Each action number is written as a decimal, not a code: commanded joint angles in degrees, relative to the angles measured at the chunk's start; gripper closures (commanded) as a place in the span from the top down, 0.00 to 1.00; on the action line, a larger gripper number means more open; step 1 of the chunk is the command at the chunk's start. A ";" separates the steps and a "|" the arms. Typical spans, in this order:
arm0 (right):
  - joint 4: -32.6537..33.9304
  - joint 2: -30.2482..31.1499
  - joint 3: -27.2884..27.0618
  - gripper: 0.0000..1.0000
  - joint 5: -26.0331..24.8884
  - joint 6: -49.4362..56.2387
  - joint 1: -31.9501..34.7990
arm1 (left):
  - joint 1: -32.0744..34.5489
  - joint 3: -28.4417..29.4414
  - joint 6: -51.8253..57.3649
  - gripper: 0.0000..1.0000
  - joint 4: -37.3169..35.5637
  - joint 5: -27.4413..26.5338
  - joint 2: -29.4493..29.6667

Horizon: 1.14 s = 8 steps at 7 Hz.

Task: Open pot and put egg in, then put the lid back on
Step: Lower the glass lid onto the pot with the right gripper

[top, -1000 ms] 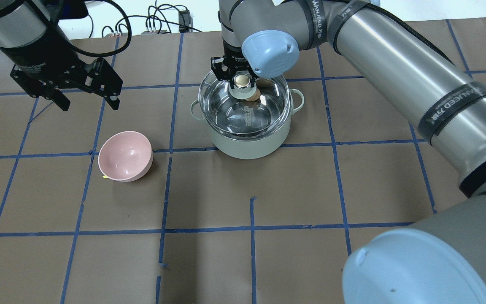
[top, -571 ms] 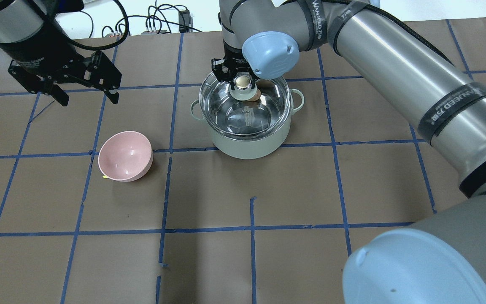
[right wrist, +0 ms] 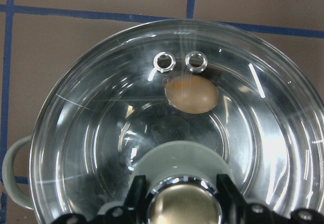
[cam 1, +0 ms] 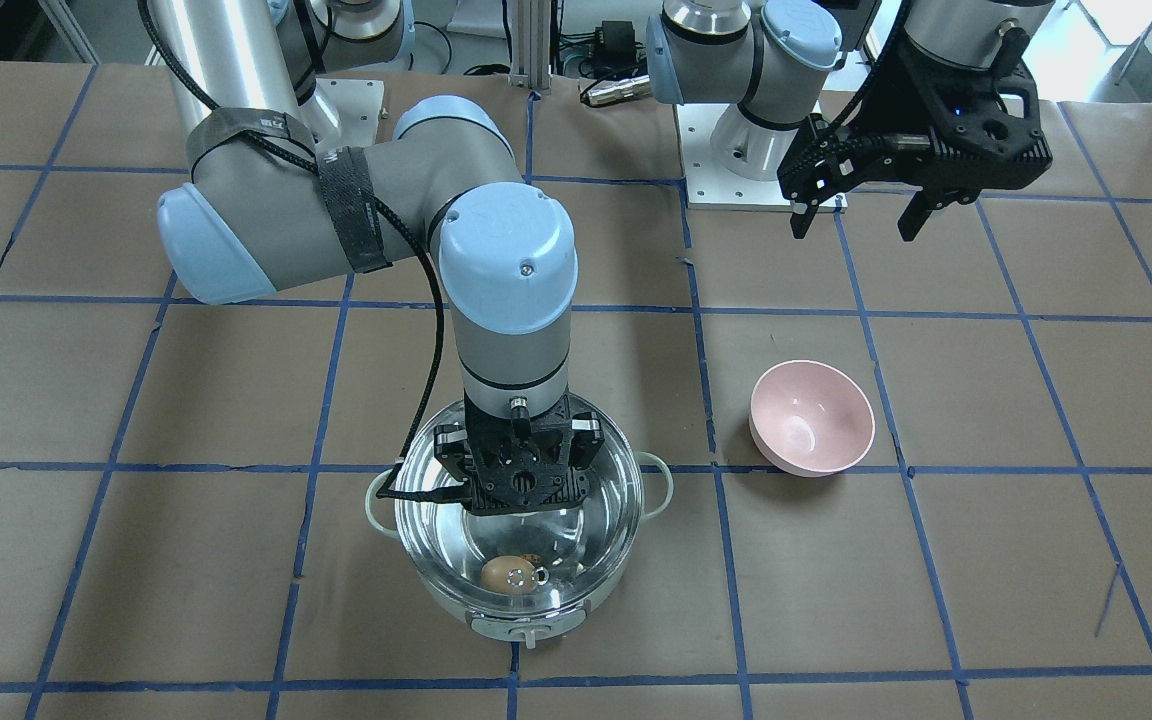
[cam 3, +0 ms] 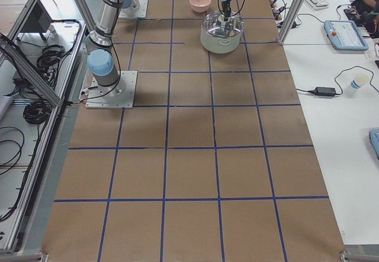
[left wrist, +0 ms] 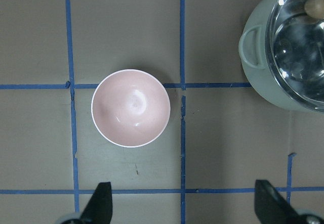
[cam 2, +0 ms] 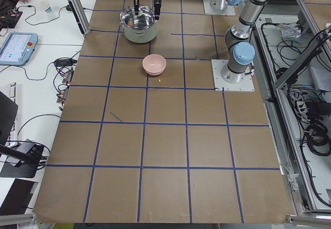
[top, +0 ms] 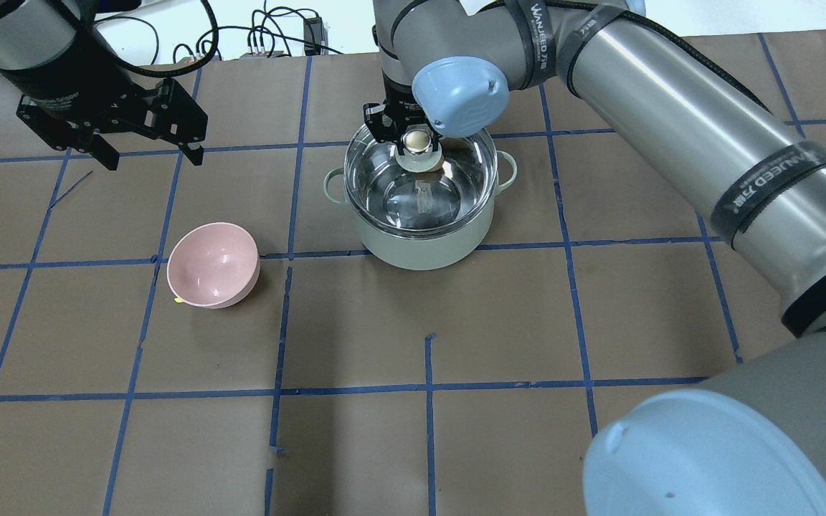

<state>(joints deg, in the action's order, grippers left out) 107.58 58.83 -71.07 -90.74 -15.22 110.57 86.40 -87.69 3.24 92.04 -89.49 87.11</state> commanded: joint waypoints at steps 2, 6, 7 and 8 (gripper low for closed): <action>0.00 0.32 -1.26 0.05 -0.22 0.19 0.09 | 0.00 -0.20 0.10 1.00 -0.02 -0.16 -0.01; 0.00 0.67 -1.35 0.06 0.48 -0.34 0.09 | 0.00 -0.38 0.19 1.00 -0.10 0.01 -0.01; 0.09 0.67 -1.35 0.06 0.48 -0.34 0.09 | 0.00 -0.46 0.19 1.00 -0.11 0.01 -0.01; 0.09 0.67 -1.35 0.06 0.48 -0.17 0.09 | 0.00 -0.46 0.19 1.00 -0.11 0.01 -0.01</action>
<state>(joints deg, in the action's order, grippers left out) 107.64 59.49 -72.43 -90.31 -15.48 110.65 86.38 -88.12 3.43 91.94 -89.48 87.09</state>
